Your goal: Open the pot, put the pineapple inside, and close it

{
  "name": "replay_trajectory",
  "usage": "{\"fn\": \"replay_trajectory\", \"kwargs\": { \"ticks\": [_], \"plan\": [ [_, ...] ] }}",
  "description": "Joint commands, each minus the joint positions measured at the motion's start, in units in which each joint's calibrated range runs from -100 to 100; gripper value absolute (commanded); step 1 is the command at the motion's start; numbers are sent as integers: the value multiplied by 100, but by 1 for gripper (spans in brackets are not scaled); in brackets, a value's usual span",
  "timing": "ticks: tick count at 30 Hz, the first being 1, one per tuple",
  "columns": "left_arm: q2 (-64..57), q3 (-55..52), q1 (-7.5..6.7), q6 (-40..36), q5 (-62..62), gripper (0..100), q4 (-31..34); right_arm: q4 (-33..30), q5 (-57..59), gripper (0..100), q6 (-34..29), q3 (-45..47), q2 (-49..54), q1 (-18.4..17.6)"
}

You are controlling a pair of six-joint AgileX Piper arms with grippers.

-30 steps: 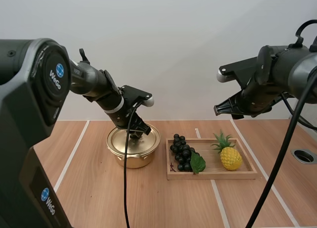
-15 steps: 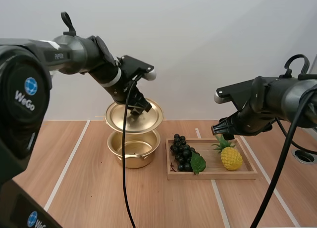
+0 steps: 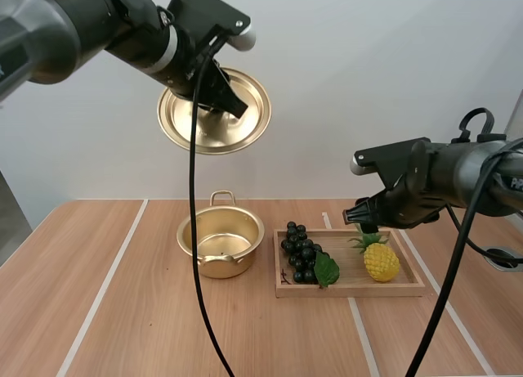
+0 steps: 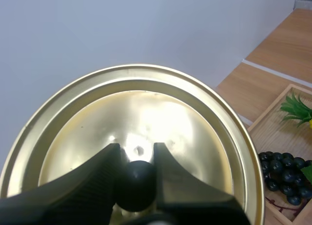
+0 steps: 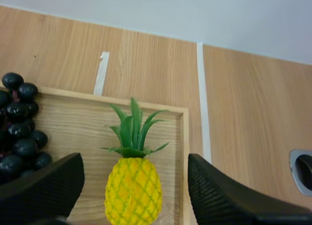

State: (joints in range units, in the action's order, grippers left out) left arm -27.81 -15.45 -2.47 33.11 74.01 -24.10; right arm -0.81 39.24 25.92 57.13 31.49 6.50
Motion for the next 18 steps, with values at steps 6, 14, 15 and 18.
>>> {"fn": "replay_trajectory", "kwargs": {
  "ticks": [6,14,15,18],
  "plan": [
    [-674,373,-20,-21,-70,0,-147,-24,-181,100,-98,66,-916,30],
    [-1000,373,-20,-21,-70,0,-240,-260,-238,100,-98,66,-1431,32],
    [-1023,373,-20,-21,-70,0,-240,-259,-258,100,-98,66,-1483,32],
    [-1028,373,-20,-21,-70,0,-251,-271,-355,100,-98,66,-1589,32]
  ]
}}
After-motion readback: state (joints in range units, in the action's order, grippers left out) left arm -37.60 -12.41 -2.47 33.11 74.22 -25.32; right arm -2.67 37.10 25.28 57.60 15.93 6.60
